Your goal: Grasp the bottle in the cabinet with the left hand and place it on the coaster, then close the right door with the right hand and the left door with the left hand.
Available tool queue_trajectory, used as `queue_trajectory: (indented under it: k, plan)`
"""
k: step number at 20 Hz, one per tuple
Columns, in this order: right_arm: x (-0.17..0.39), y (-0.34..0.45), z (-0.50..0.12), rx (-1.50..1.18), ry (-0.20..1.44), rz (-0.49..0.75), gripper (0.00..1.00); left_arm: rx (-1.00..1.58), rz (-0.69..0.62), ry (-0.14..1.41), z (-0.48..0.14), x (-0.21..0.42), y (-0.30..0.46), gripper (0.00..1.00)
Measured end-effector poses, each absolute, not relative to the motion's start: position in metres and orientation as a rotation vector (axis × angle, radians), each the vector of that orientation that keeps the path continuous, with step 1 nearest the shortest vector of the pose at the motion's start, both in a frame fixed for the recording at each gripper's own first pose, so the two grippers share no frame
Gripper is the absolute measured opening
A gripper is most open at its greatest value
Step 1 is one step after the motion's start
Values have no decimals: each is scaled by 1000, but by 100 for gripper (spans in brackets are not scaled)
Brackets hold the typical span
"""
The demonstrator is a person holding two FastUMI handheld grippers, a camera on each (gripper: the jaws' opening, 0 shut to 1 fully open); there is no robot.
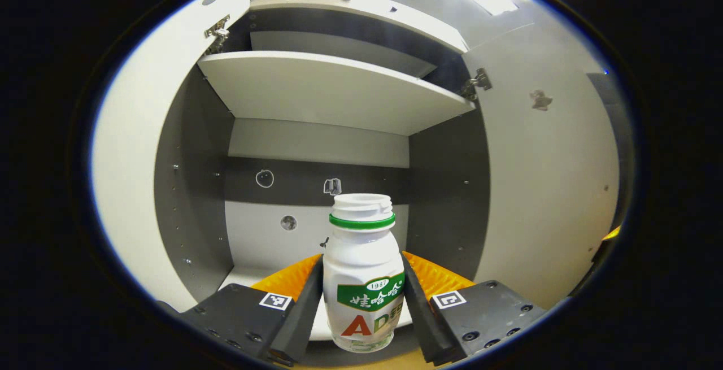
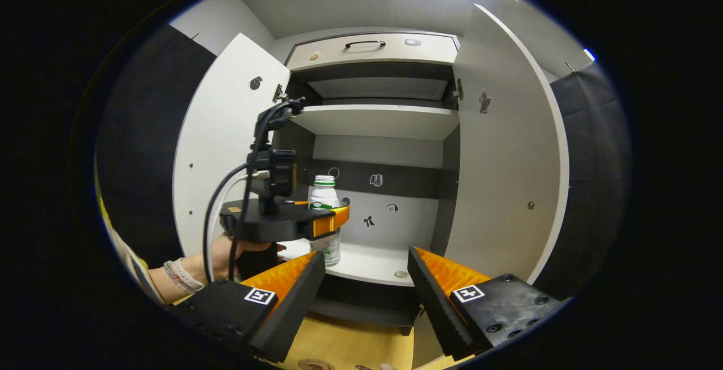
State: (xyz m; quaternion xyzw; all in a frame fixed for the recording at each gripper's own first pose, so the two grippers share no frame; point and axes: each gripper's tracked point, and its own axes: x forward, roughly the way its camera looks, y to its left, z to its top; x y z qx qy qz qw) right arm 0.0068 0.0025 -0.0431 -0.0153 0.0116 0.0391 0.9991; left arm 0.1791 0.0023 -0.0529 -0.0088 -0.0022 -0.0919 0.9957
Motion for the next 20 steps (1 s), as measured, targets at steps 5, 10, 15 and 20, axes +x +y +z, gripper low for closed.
queue_trajectory:
  k: [5, 10, 15, 20]
  plan:
    - [-6, 0, -49, -62, 33, 54, 98, 3, -210, 3, -70, 109, 0, 76]
    - [-8, 0, -71, -108, 68, 31, 98, -66, -253, 12, -110, 57, -8, 76]
    - [-2, -17, -110, -127, 109, -28, 98, -94, -250, 29, -178, 19, -8, 76]
    - [12, -33, -163, -173, 150, -81, 98, -96, -284, 55, -261, 2, -34, 76]
